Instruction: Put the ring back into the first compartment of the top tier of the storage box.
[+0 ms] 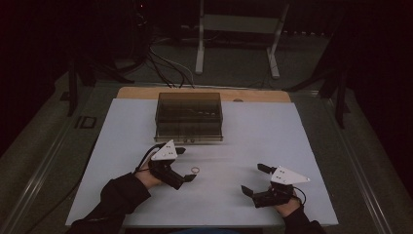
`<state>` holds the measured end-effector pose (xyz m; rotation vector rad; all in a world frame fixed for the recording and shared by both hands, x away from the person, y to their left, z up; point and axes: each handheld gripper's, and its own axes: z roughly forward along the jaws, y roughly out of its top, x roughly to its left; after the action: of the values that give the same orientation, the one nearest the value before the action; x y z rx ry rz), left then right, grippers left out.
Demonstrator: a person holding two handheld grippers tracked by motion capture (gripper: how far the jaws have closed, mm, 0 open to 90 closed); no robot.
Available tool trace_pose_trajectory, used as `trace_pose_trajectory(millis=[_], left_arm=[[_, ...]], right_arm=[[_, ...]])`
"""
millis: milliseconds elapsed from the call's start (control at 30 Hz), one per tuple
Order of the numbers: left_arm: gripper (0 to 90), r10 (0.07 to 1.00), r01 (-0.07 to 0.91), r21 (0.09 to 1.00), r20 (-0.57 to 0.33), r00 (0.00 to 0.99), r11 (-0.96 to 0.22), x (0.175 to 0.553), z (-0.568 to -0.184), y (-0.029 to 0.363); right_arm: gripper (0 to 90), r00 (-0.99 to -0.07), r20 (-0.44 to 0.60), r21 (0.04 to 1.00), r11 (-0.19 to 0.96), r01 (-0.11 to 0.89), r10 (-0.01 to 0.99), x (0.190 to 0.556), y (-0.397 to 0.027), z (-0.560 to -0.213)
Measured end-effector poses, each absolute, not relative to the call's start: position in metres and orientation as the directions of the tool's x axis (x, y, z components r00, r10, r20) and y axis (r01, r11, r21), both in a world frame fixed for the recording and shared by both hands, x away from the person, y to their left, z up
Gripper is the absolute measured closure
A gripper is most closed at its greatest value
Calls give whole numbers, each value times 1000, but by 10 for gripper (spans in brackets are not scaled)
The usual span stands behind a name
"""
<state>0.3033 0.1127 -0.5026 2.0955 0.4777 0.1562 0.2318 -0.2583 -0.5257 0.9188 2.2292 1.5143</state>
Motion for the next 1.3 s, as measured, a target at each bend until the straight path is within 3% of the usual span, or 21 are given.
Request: trace_pose_trajectory(millis=[167, 567, 733, 867, 1300], left_arm=[[11, 410, 286, 827, -74, 909, -485, 307, -509, 108], [186, 459, 321, 805, -69, 886, -499, 314, -525, 100], [310, 478, 328, 804, -62, 876, -496, 316, -526, 101], [459, 472, 340, 793, -76, 879, -506, 320, -529, 103], [698, 455, 360, 726, -74, 888, -586, 324, -541, 94]], right_arm=[[12, -754, 110, 908, 244, 341, 647, 232, -258, -526], [12, -757, 112, 907, 245, 342, 644, 232, -258, -526], [12, -758, 110, 907, 246, 341, 643, 232, -258, -526], [12, -758, 108, 907, 249, 340, 643, 231, -258, -526], [12, -759, 105, 906, 254, 340, 642, 231, -258, -526]])
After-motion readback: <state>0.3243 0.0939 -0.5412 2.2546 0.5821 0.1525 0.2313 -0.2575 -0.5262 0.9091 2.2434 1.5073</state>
